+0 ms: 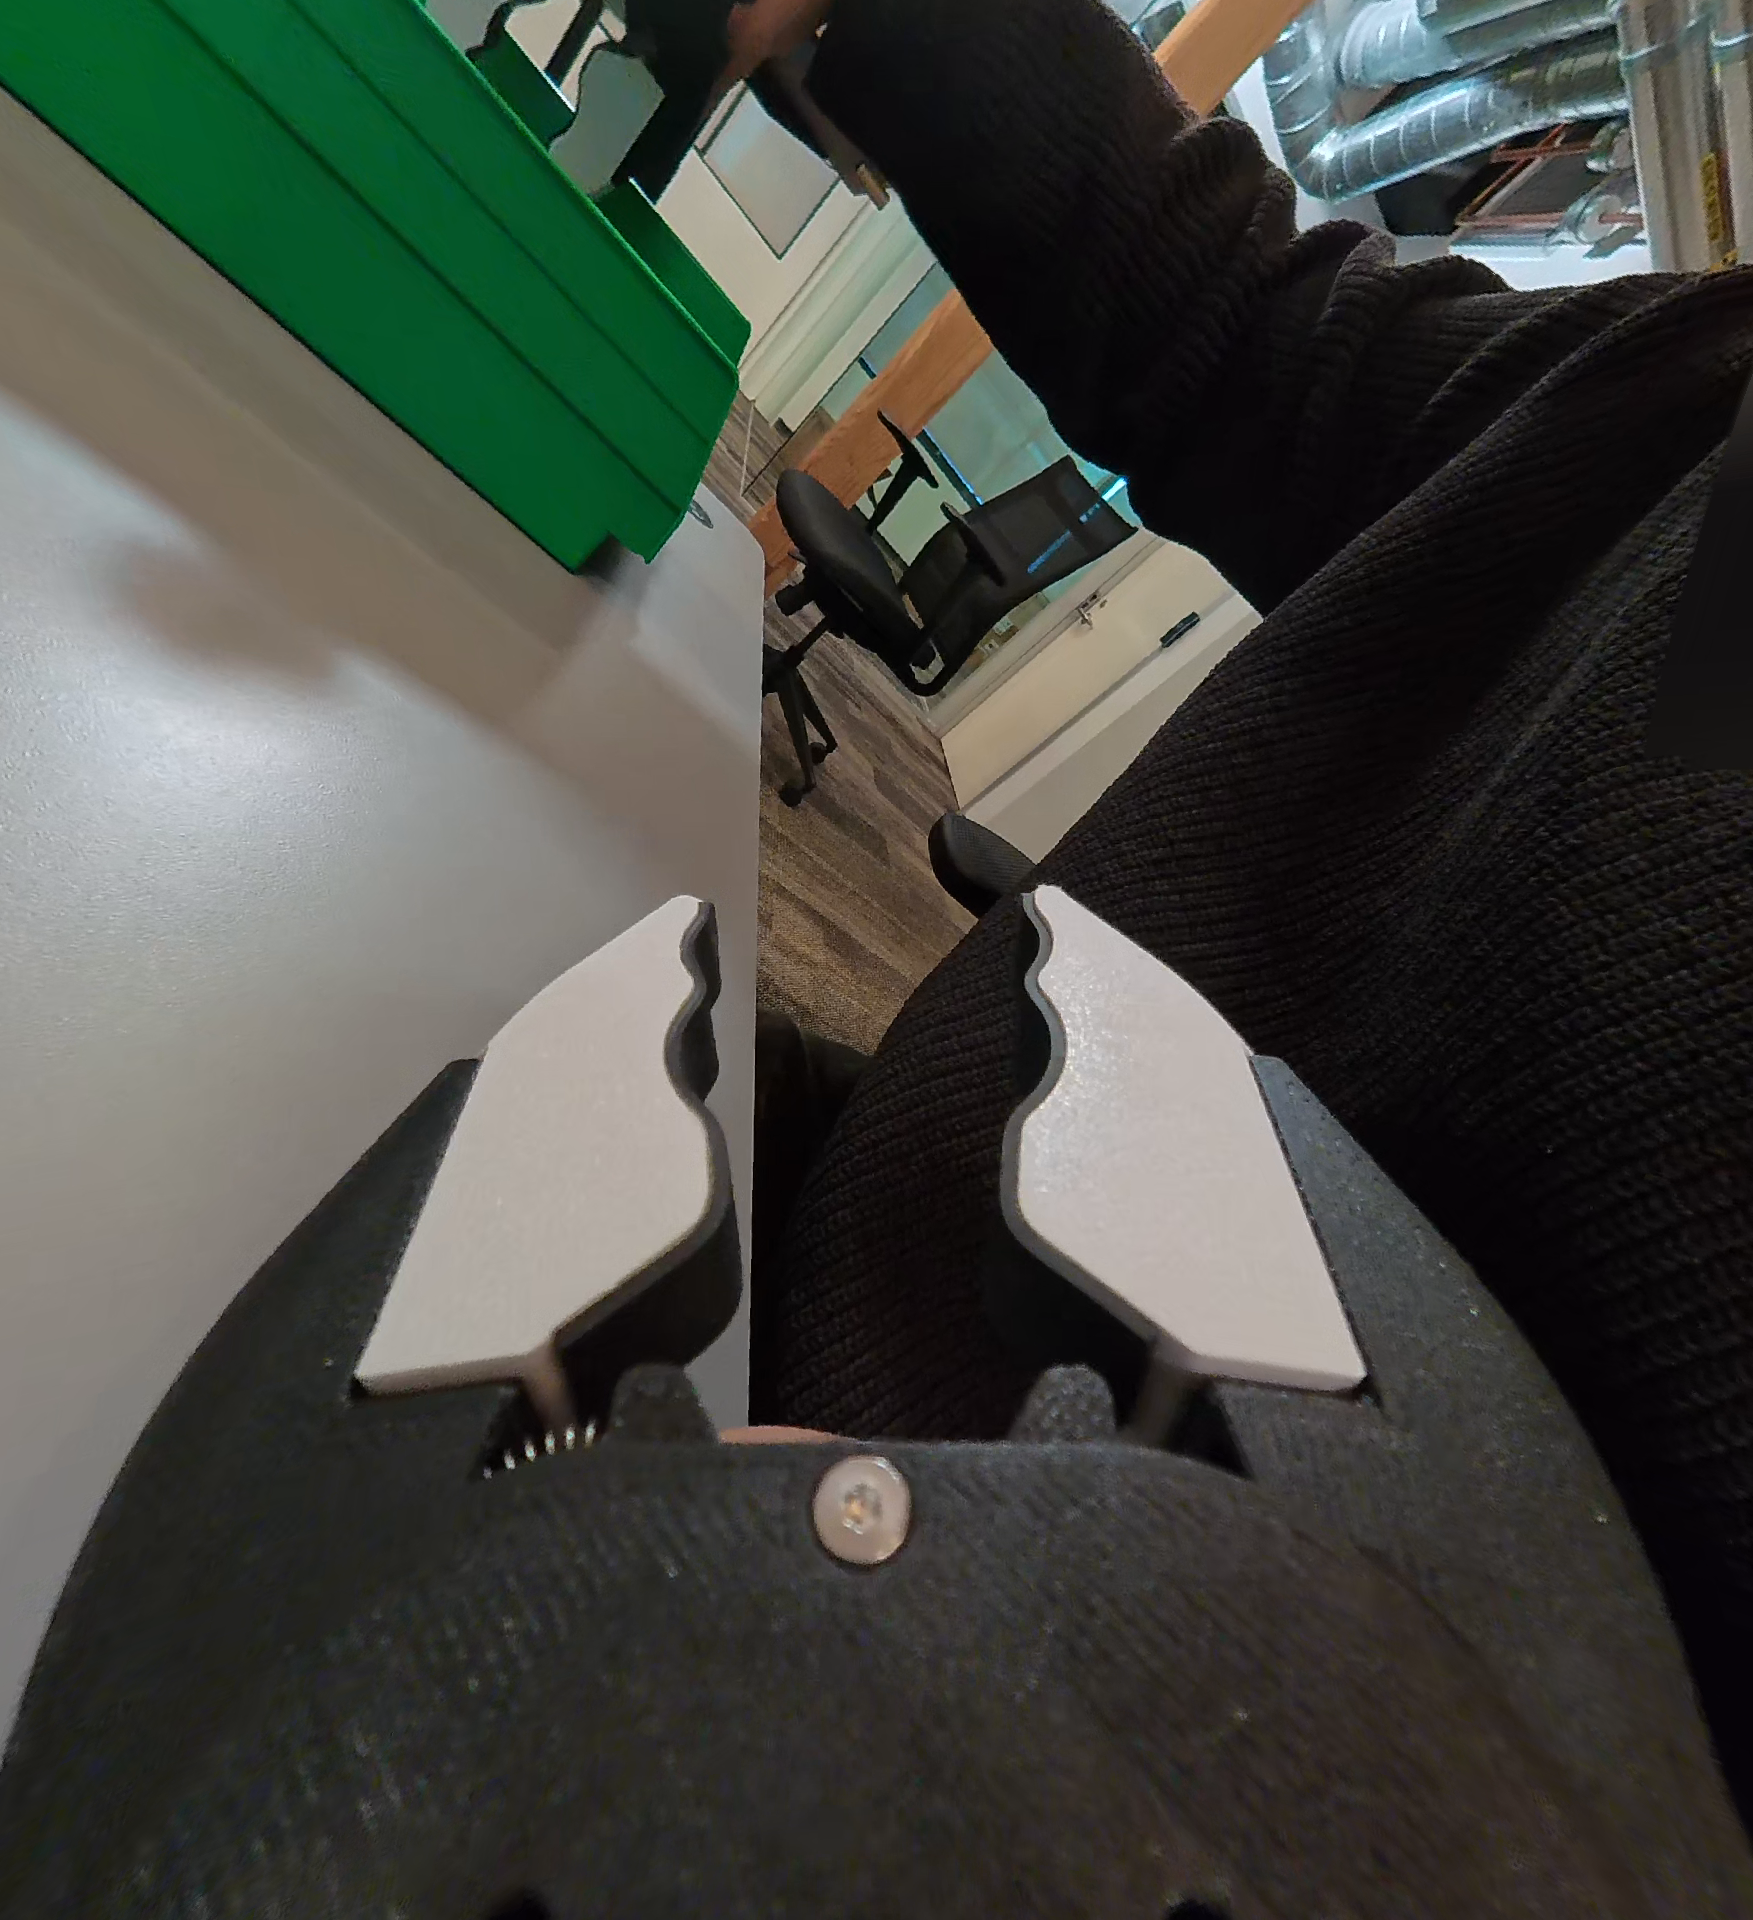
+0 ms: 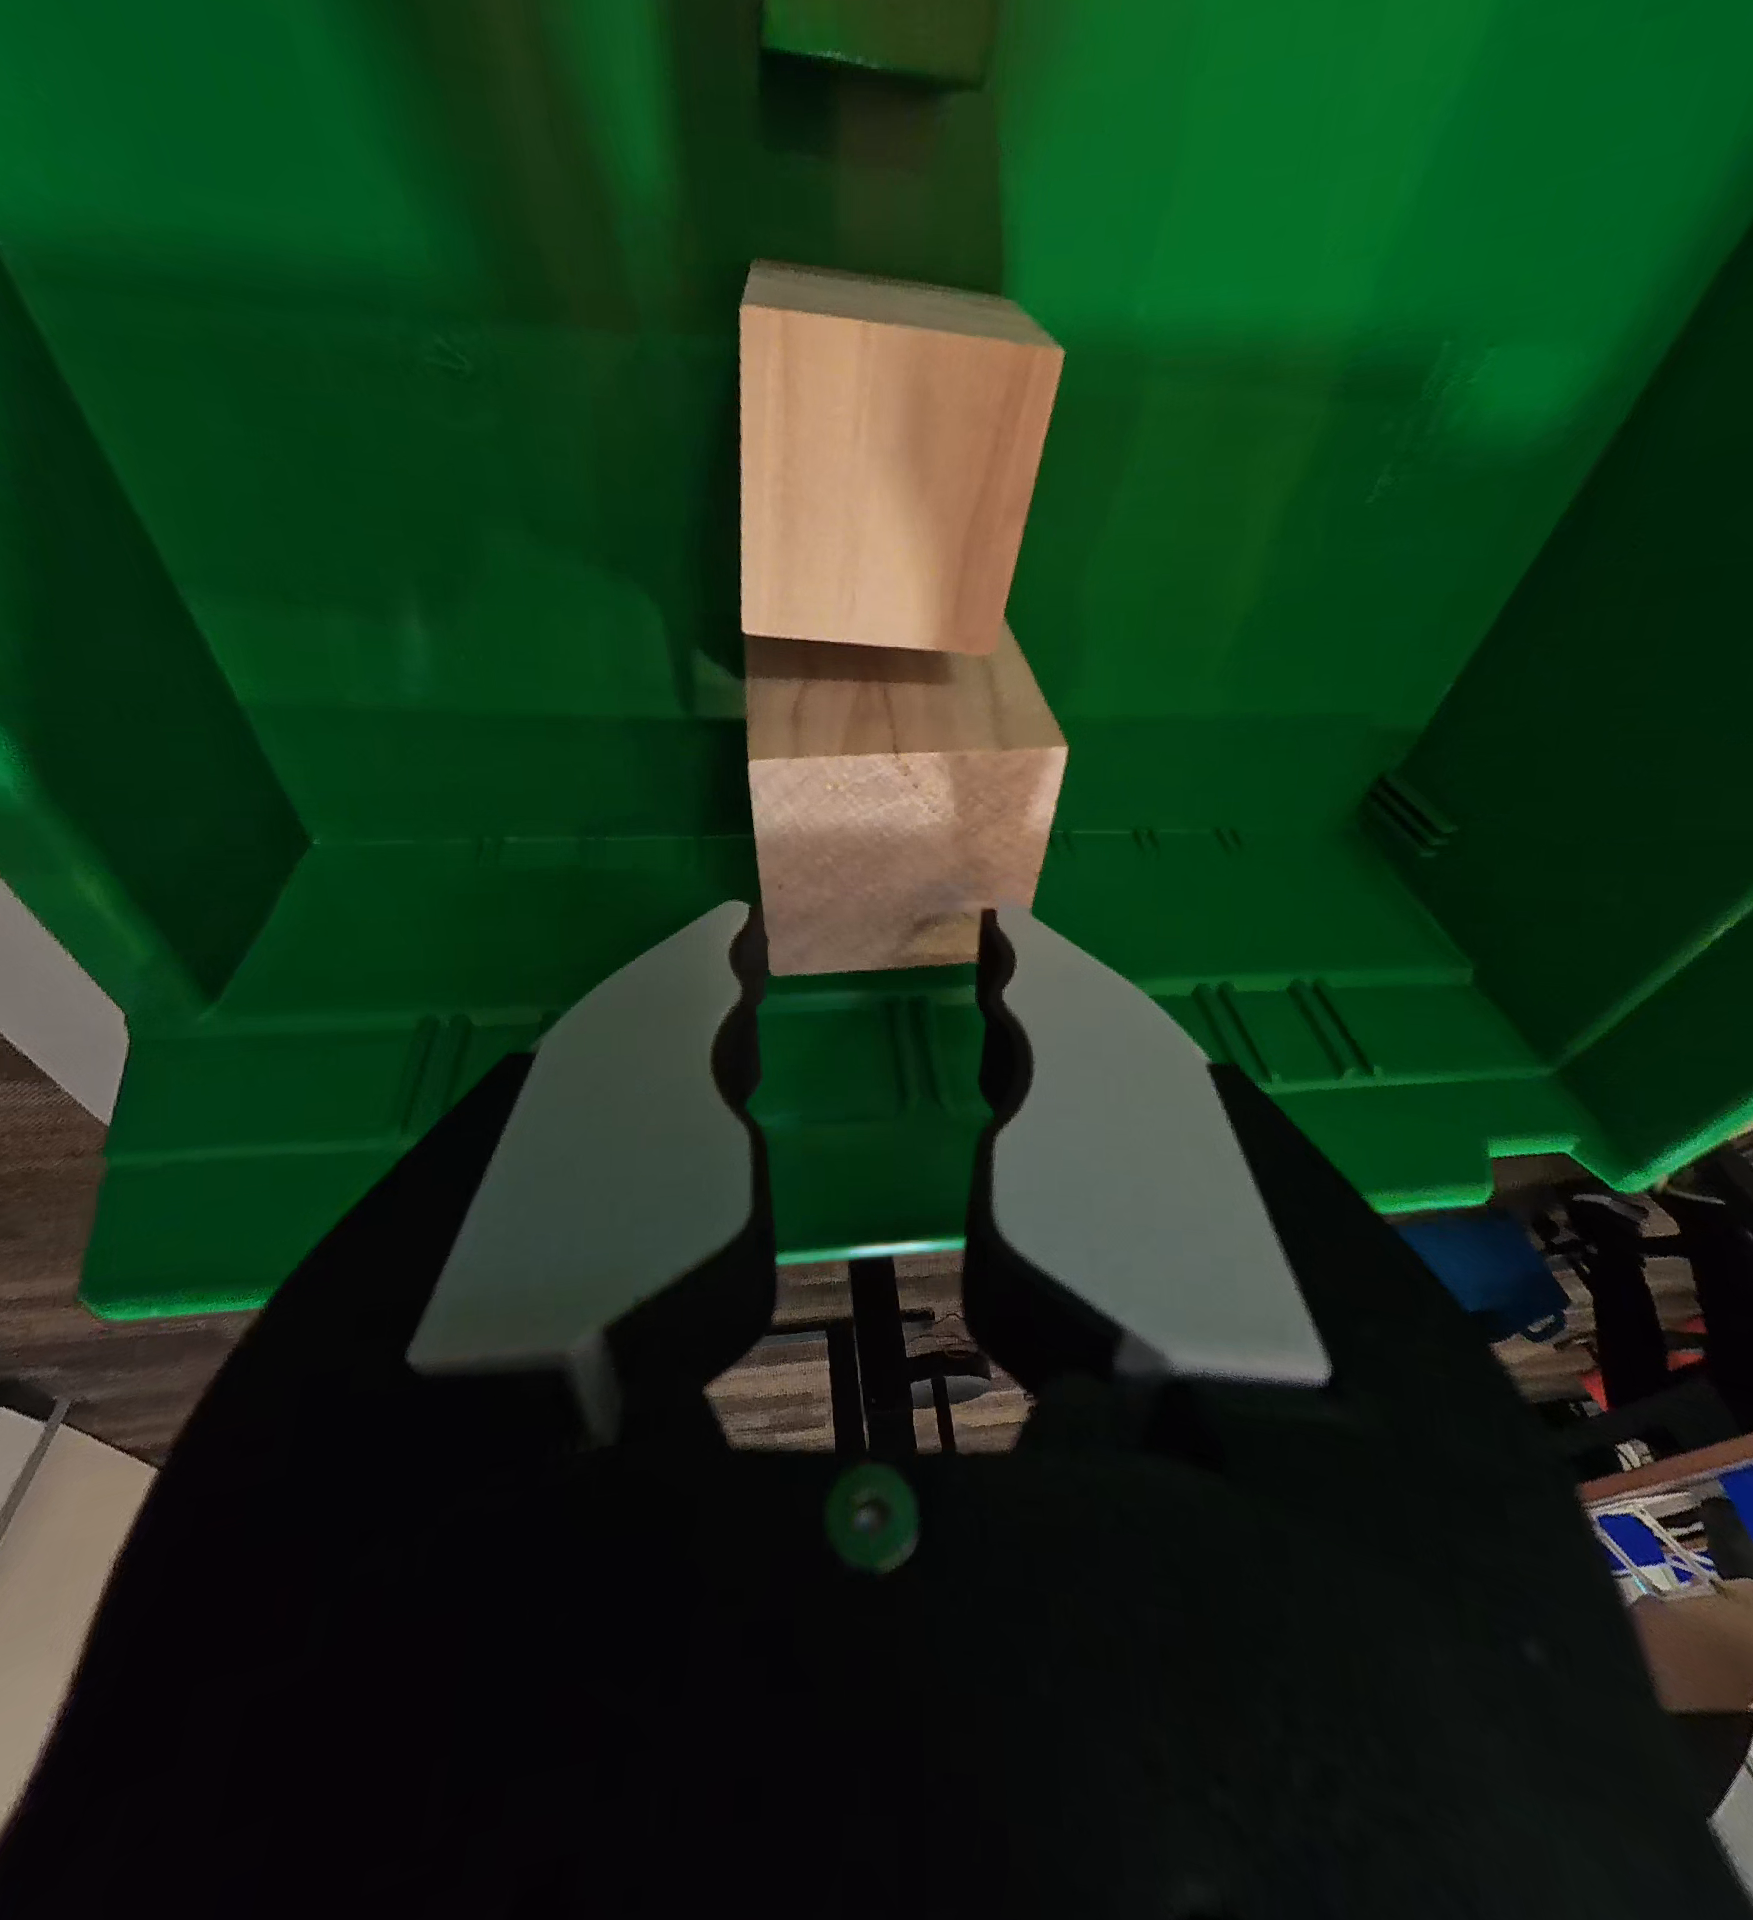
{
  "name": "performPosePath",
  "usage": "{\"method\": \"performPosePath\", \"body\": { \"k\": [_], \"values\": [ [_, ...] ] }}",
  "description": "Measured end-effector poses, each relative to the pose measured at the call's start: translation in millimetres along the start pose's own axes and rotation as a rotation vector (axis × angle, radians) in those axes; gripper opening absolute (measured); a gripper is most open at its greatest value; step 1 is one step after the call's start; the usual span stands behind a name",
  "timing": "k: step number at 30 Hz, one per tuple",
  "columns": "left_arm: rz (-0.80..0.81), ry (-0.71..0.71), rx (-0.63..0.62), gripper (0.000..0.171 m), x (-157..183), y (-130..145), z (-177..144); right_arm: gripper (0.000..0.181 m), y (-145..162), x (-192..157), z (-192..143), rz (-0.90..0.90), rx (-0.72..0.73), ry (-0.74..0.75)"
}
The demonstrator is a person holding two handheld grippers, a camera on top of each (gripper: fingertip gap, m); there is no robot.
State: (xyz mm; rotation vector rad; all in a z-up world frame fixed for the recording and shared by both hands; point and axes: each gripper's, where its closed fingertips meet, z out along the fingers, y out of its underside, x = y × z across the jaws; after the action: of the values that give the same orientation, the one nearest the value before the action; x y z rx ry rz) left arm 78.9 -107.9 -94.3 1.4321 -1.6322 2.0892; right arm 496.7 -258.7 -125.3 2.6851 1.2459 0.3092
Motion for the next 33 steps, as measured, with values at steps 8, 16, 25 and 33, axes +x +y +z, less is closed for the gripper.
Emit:
{"method": "performPosePath", "body": {
  "k": [8,16,25,33],
  "values": [
    [0.02,0.004,0.012,0.055,5,-4,-1,0.047,-31,-3,-54,0.258,0.272,0.001],
    [0.081,-0.045,0.092,0.056,7,-21,-9,0.046,-164,-27,-216,0.519,1.254,0.209],
    [0.111,-0.338,0.197,0.07,-24,-40,-44,0.044,-287,-64,-231,0.957,1.936,-0.061],
    [0.168,-0.422,0.212,0.091,-31,-48,-71,0.106,-404,-107,-202,0.805,1.738,-0.363]
  ]
}}
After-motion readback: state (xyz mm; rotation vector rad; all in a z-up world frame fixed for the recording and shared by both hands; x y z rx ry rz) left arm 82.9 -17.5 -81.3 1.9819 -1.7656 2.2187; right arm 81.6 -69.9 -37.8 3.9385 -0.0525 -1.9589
